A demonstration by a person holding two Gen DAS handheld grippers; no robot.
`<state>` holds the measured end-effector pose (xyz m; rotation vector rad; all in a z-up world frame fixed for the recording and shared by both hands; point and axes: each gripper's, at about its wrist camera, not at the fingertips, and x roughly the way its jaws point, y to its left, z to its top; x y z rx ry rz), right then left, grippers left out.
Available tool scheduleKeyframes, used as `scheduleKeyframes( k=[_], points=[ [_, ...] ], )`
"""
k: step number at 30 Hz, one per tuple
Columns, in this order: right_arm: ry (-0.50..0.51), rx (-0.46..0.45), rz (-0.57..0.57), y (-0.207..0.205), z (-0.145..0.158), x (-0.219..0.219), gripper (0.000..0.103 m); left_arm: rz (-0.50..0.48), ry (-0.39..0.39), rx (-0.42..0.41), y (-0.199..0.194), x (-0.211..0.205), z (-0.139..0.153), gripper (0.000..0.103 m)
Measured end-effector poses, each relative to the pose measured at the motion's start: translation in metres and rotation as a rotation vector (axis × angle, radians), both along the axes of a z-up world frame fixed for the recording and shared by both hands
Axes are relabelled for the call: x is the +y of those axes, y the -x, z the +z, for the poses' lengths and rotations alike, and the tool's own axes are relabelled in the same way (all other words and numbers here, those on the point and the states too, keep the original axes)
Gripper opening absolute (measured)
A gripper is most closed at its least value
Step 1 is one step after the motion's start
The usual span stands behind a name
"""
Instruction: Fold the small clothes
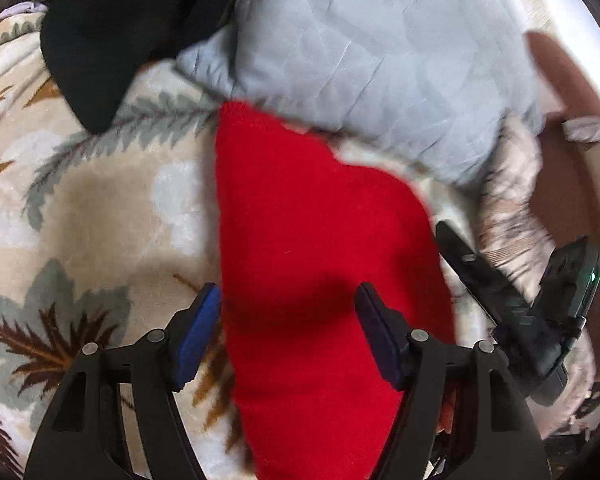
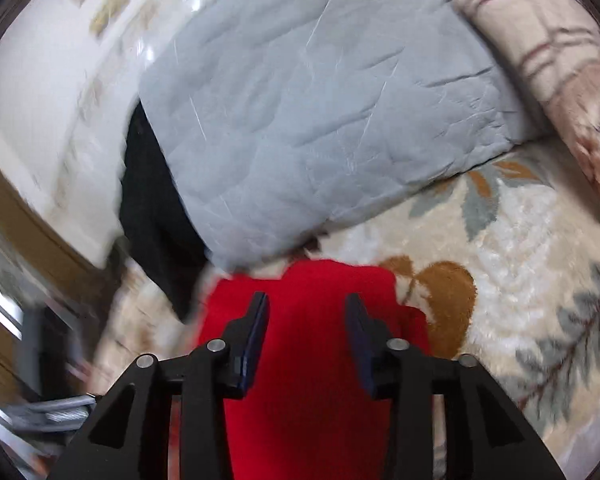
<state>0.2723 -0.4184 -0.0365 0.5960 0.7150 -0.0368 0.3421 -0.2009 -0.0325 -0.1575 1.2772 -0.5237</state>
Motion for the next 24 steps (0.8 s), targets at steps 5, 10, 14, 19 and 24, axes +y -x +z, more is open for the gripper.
scheduleKeyframes(
  k=[5,10,14,19,24],
  points=[
    [0.048,0.112,-0.028,-0.003,-0.019,-0.005,0.033,0.026,0.098,0.109,-0.006,0.017,-0.018,0.074],
    [-0.134,0.025,-0.006,0.046,-0.013,-0.036,0.067,0.028,0.241,0.116,0.008,0.054,-0.008,0.073],
    [-0.311,0.035,0.029,0.057,-0.044,-0.043,0.068,0.016,0.305,0.23,0.015,0.045,-0.033,0.073],
    [-0.375,0.036,0.072,0.045,-0.064,-0.028,0.07,0.03,0.269,0.232,0.02,0.028,-0.045,0.079],
    [-0.218,0.059,0.126,0.034,-0.047,-0.008,0.044,0.068,0.235,0.192,0.02,0.028,-0.036,0.063]
  ],
)
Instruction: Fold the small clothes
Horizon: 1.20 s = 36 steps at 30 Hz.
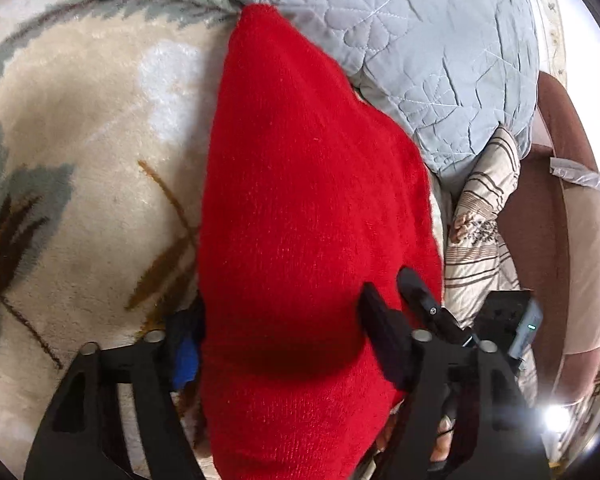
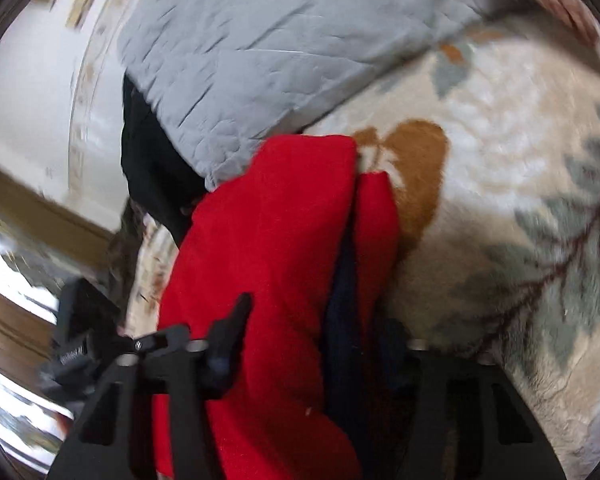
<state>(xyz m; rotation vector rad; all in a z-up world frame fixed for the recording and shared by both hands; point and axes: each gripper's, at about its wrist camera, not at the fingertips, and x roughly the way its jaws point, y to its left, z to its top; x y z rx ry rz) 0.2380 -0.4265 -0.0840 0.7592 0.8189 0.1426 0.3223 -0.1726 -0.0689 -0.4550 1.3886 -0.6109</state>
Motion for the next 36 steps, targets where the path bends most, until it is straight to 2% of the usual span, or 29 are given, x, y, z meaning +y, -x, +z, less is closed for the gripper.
scheduleKeyframes(
  k=[2,5,9,15,20,24,26,28,31,34,36],
  points=[
    [0.094,-0.019,0.005,0.003,0.012,0.011,0.037,-0.006,-0.033,-0.055,0.004,-0.003,0.008,0.054],
    [0.17,-0.045,-0.005,0.013,0.025,0.024,0.035,-0.015,-0.099,-0.18,0.021,-0.003,0.026,0.05],
    [0.186,-0.1,-0.014,0.032,0.038,0.035,0.034,-0.016,-0.139,-0.28,0.042,0.008,0.049,0.049],
    [0.123,-0.171,-0.013,0.075,0.055,0.064,0.034,-0.024,-0.173,-0.376,0.083,0.041,0.078,0.049],
    [0.091,-0.166,0.02,0.105,0.055,0.104,0.034,-0.017,-0.198,-0.384,0.121,0.078,0.079,0.05],
    [0.046,-0.113,0.049,0.123,0.036,0.13,0.035,-0.003,-0.21,-0.317,0.143,0.108,0.052,0.051],
    [0.059,-0.06,0.052,0.127,0.019,0.141,0.042,-0.001,-0.231,-0.238,0.146,0.118,0.026,0.056],
    [0.1,-0.023,0.042,0.131,0.008,0.148,0.053,0.02,-0.193,-0.22,0.149,0.131,0.018,0.06],
    [0.117,-0.044,0.002,0.141,0.026,0.144,0.055,0.052,-0.159,-0.256,0.156,0.154,0.041,0.059],
    [0.175,-0.126,-0.064,0.151,0.051,0.138,0.056,0.083,-0.142,-0.34,0.156,0.161,0.068,0.058],
    [0.21,-0.193,-0.046,0.146,0.067,0.143,0.052,0.071,-0.151,-0.374,0.149,0.151,0.079,0.058]
  ],
)
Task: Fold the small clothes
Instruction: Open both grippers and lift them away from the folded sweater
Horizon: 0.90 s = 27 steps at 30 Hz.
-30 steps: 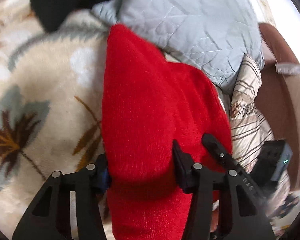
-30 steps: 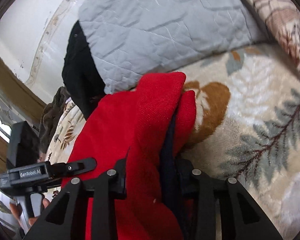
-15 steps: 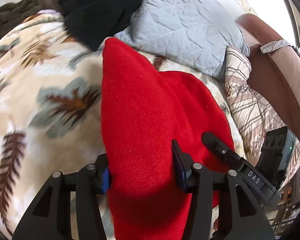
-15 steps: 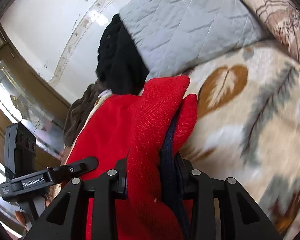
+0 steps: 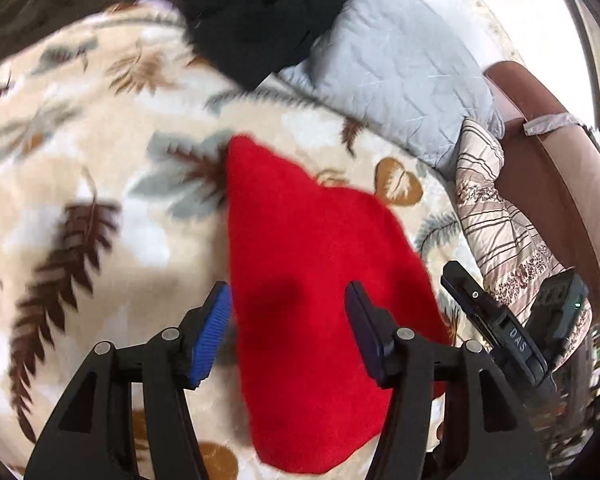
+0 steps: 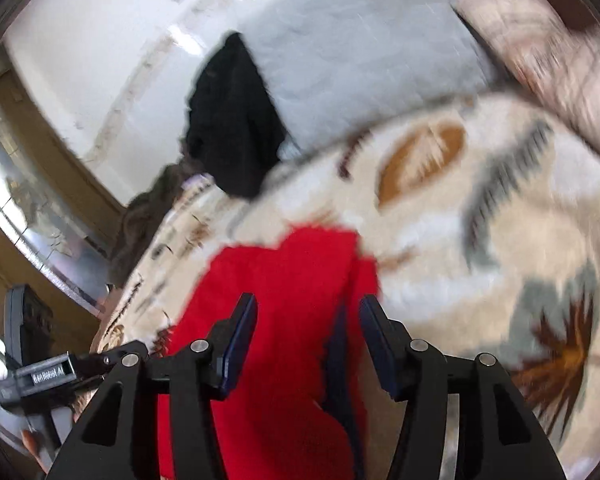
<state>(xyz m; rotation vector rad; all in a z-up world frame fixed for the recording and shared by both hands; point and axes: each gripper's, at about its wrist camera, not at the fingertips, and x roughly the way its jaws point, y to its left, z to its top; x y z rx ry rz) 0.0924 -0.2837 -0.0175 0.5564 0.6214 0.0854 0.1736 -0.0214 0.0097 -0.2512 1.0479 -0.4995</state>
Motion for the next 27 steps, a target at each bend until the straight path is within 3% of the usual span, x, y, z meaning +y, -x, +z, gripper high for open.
scheduleKeyframes(
  k=[2,4,6,8,10,13,16,18,21,22,25,27],
  points=[
    [0.066,-0.044,0.058,-0.011,0.011,0.013,0.026,-0.015,-0.032,-0.02,-0.01,-0.016,0.001,0.058],
    [0.132,-0.045,0.102,-0.028,0.013,0.025,0.014,-0.03,-0.094,-0.019,-0.022,-0.032,-0.012,0.058],
    [0.198,0.014,0.103,-0.047,0.0,0.032,0.014,-0.012,-0.196,-0.006,-0.031,-0.046,-0.037,0.06],
    [0.286,0.154,0.07,-0.067,-0.031,0.032,0.014,-0.019,-0.269,-0.007,-0.039,-0.054,-0.061,0.085],
    [0.255,0.17,0.044,-0.07,-0.046,0.019,0.017,-0.014,-0.199,0.055,-0.044,-0.045,-0.069,0.085],
    [0.15,0.151,0.032,-0.053,-0.032,0.002,0.024,-0.003,-0.12,0.11,-0.043,-0.023,-0.057,0.083],
    [0.143,0.045,0.109,-0.013,-0.006,0.009,0.026,-0.028,-0.15,0.013,-0.013,-0.01,-0.034,0.083],
    [0.148,0.019,0.143,0.008,-0.003,0.018,0.026,-0.043,-0.197,-0.031,0.012,-0.008,-0.035,0.084],
    [0.278,0.105,0.146,0.02,-0.03,0.039,0.027,-0.059,-0.24,-0.044,0.024,-0.017,-0.053,0.086],
    [0.317,0.116,0.134,0.021,-0.035,0.041,0.035,-0.041,-0.246,-0.041,0.025,-0.016,-0.051,0.086],
    [0.235,0.113,0.103,0.031,-0.017,0.031,0.035,-0.032,-0.218,-0.056,0.038,-0.005,-0.025,0.083],
    [0.229,0.063,0.105,0.051,-0.006,0.032,0.037,-0.039,-0.255,-0.1,0.053,-0.006,-0.022,0.084]
  ],
)
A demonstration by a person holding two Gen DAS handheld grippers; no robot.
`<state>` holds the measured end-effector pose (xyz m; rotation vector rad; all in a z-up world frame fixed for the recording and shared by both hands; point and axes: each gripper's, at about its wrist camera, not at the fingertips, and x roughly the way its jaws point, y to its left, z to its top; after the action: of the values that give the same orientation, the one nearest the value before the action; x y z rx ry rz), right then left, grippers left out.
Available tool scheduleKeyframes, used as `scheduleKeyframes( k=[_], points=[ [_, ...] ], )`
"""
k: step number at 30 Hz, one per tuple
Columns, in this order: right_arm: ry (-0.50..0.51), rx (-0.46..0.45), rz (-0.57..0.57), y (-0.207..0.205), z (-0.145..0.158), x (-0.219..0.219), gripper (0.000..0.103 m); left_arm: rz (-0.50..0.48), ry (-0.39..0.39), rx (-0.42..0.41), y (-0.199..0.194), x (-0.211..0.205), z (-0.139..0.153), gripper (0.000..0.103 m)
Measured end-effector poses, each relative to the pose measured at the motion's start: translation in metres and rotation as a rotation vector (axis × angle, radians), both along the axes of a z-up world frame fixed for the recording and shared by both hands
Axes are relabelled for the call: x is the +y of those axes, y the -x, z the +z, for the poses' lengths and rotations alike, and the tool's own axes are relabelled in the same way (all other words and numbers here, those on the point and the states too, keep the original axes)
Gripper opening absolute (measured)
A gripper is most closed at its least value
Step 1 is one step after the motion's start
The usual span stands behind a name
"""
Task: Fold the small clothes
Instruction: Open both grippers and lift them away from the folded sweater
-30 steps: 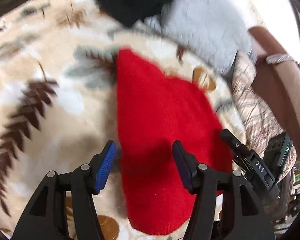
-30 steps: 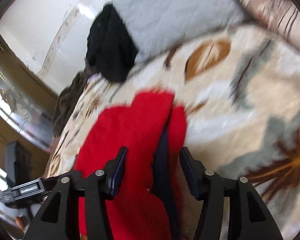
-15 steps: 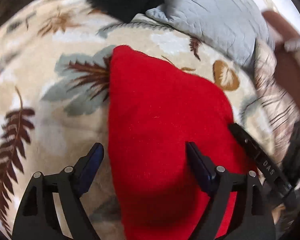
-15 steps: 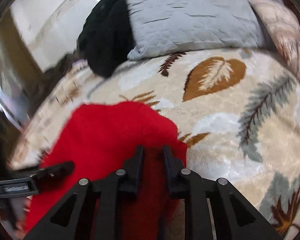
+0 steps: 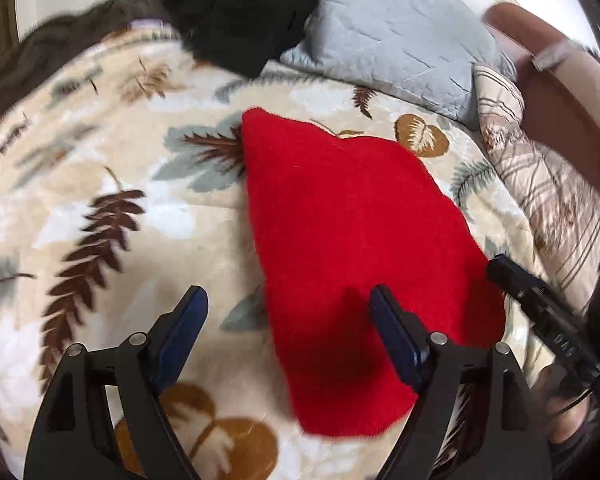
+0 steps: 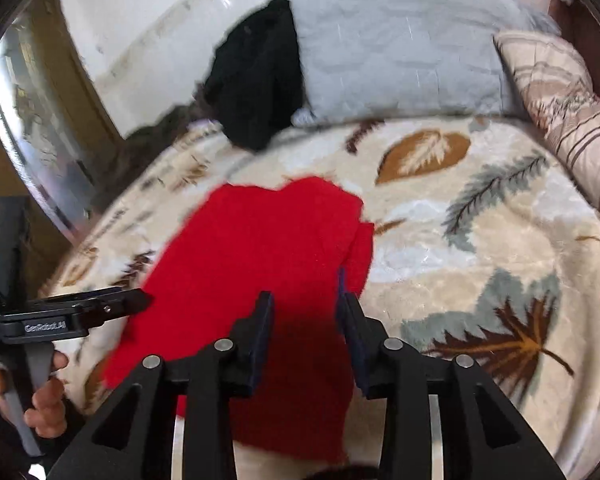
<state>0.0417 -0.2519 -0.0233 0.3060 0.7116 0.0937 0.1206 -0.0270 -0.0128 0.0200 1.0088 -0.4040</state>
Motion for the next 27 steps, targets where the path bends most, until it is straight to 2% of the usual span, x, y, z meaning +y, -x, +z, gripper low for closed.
scheduleKeyframes(
  k=[2,4,5,6,9,12,15,16,18,19,22,27],
  points=[
    [0.032,0.022,0.001,0.008,-0.009,0.004,0.037,-0.019,-0.039,0.014,0.012,-0.003,-0.017,0.085],
    [0.081,0.137,-0.006,0.002,-0.037,0.008,0.036,-0.021,-0.06,0.053,0.013,-0.009,-0.035,0.087],
    [0.068,0.165,-0.02,0.0,-0.048,0.005,0.044,-0.015,-0.062,0.07,0.012,-0.009,-0.041,0.088],
    [0.043,0.156,-0.044,0.002,-0.047,0.001,0.049,0.004,-0.046,0.077,0.013,-0.008,-0.04,0.088],
    [0.033,0.099,-0.102,0.014,-0.028,-0.01,0.052,0.018,-0.011,0.071,0.026,0.0,-0.024,0.087],
    [0.091,0.094,-0.166,0.025,-0.025,-0.014,0.071,0.017,-0.055,0.016,0.043,-0.002,-0.016,0.087],
    [0.094,0.182,-0.155,0.02,-0.045,-0.015,0.073,0.024,-0.088,0.008,0.047,-0.006,-0.021,0.087],
    [0.092,0.194,-0.153,0.017,-0.048,-0.015,0.076,0.029,-0.089,0.015,0.046,-0.006,-0.023,0.087],
    [0.083,0.201,-0.191,0.019,-0.051,-0.02,0.091,0.043,-0.077,0.028,0.044,-0.004,-0.025,0.087],
    [0.084,0.212,-0.209,0.021,-0.053,-0.022,0.102,0.049,-0.075,0.033,0.043,-0.004,-0.025,0.087],
    [0.034,0.229,-0.241,0.023,-0.06,-0.03,0.102,0.058,-0.073,0.037,0.045,-0.003,-0.027,0.087],
    [0.051,0.207,-0.257,0.027,-0.061,-0.025,0.102,0.065,-0.076,0.039,0.045,-0.004,-0.03,0.088]
  ],
)
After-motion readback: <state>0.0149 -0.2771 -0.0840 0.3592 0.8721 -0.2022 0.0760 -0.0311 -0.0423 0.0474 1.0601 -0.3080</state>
